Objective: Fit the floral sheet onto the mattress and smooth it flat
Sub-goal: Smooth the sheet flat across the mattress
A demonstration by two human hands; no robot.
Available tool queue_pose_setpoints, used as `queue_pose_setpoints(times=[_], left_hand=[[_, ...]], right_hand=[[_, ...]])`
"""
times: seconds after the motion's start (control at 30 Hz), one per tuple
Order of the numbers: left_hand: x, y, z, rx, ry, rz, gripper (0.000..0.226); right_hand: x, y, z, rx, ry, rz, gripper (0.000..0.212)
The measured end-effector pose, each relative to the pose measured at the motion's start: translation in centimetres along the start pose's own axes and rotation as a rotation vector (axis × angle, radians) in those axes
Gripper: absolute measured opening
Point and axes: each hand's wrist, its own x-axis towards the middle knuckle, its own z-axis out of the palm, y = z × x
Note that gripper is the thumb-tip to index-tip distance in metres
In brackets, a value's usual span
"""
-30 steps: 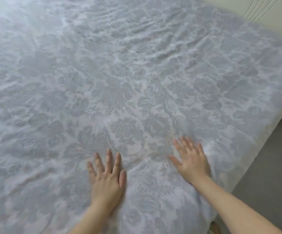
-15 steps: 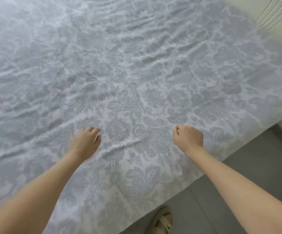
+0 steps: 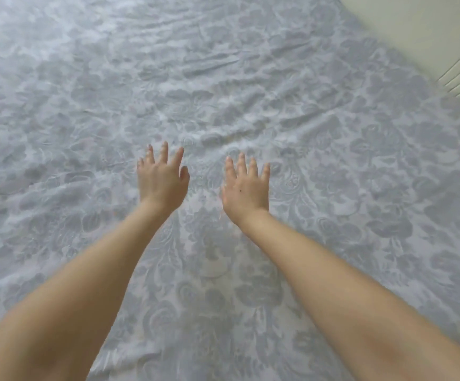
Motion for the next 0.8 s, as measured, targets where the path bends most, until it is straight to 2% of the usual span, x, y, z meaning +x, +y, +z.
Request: queue_pose_setpoints(times=[0.13, 0.27, 0.33, 0.4, 0.47, 0.5, 0.53, 0.6, 0.67, 0.73, 0.8], left_hand=[[4.8, 8.2, 5.9, 0.141, -0.151, 0.084, 0.055], [-3.3, 15.6, 12.5, 0.001, -0.149, 0.198, 0.053], [-8.0, 17.9, 12.7, -0.007, -0.182, 0.313, 0.05], [-12.2, 19.6, 11.7, -0.03, -0.242, 0.495, 0.047], [-14.0, 20.6, 10.4, -0.087, -0.302, 0.612, 0.042], [-12.9, 20.6, 9.7, -0.144, -0.276, 0.652, 0.037], [-11.0, 20.8, 9.2, -0.2, -0.172, 0.668, 0.031], [-5.2, 21.3, 8.3, -0.261, 0.06, 0.59, 0.028], [2.3, 22.0, 7.4, -0.185, 0.197, 0.305, 0.036], [9.0, 23.7, 7.9, -0.07, 0.11, -0.073, 0.049], [12.6, 27.8, 10.1, -0.038, -0.104, -0.268, 0.057]], right_hand=[[2.4, 7.2, 7.1, 0.13, -0.084, 0.028, 0.061], [-7.9, 20.0, 14.0, 0.133, -0.023, 0.285, 0.069], [-13.4, 24.2, 14.4, 0.12, -0.117, 0.424, 0.071], [-15.6, 25.4, 13.2, 0.153, -0.198, 0.485, 0.072], [-13.8, 25.0, 11.2, 0.213, -0.125, 0.472, 0.067], [-11.4, 24.7, 9.9, 0.263, -0.045, 0.446, 0.063], [-8.5, 24.4, 8.9, 0.3, 0.046, 0.399, 0.06], [-1.3, 23.3, 6.8, 0.35, 0.202, 0.255, 0.056], [5.9, 21.8, 5.5, 0.305, 0.17, 0.004, 0.056], [11.4, 23.2, 6.5, 0.173, 0.0, -0.193, 0.058], [13.7, 29.5, 9.3, 0.116, -0.057, -0.136, 0.062]])
